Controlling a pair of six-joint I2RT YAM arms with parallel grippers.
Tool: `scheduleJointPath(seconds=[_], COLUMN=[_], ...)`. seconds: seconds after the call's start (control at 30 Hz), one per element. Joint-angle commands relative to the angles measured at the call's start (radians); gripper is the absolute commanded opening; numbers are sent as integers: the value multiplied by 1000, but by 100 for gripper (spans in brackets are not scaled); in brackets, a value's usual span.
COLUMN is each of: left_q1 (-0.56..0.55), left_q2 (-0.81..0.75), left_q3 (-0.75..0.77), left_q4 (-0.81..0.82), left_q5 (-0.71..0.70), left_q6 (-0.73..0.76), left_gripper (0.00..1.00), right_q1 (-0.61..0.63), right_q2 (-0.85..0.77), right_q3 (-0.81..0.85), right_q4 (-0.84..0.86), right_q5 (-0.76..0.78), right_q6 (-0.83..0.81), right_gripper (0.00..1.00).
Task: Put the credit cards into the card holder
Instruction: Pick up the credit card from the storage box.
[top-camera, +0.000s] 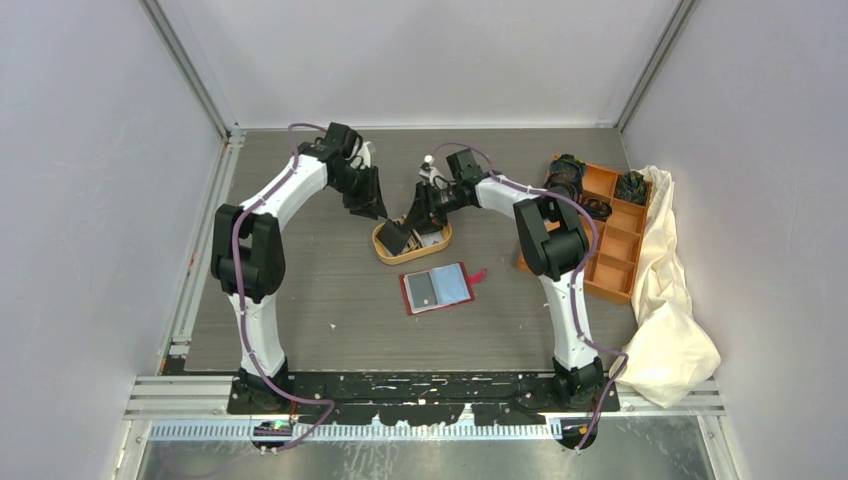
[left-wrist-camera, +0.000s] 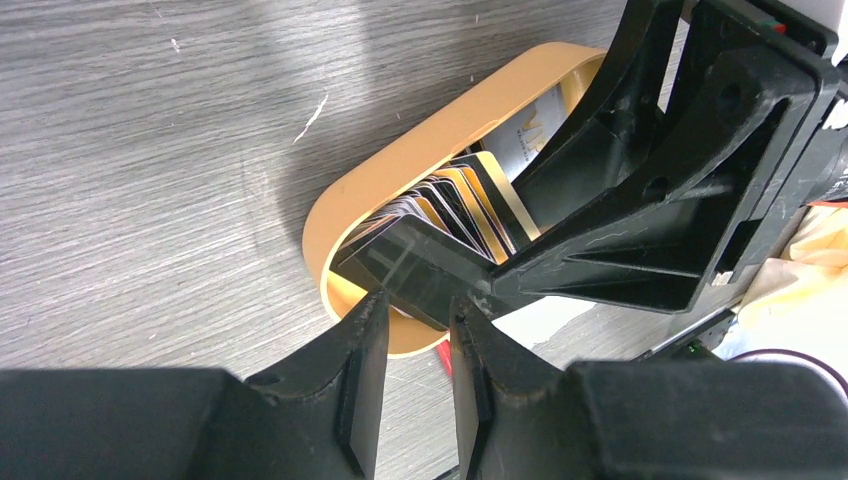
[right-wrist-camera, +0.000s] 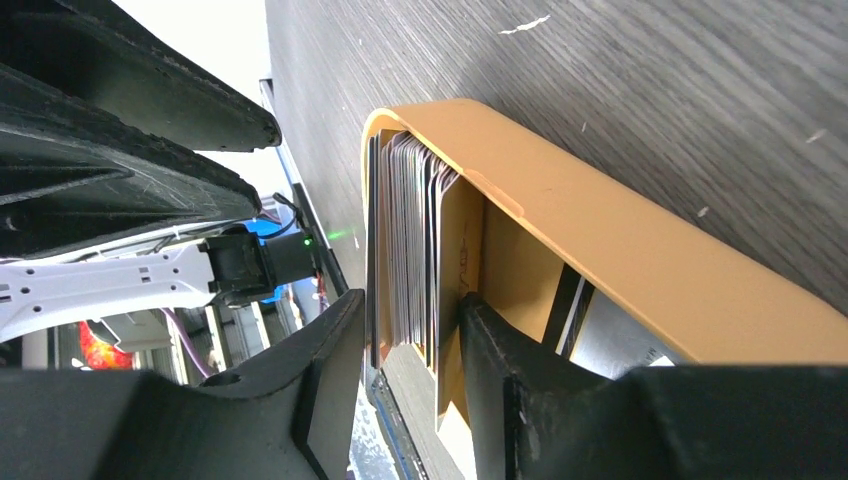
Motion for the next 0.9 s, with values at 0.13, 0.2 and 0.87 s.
scheduleJointPath(seconds=[0.13, 0.2, 0.87], left_q1=[1, 1, 5], left_q2=[-44, -43, -42], left_q3=[22, 22, 24], left_q4=[22, 22, 22], left_q5=[27, 29, 35], left_q6=[5, 5, 5], left_gripper=[30, 30, 30], right_q1=[-7, -8, -20], right_q2=[-63, -57, -79], right_q3=[9, 15, -8], right_q4=[-16, -41, -12], right_q5=[-7, 5, -45], right_q6=[-32, -47, -10], right_gripper=[47, 48, 46])
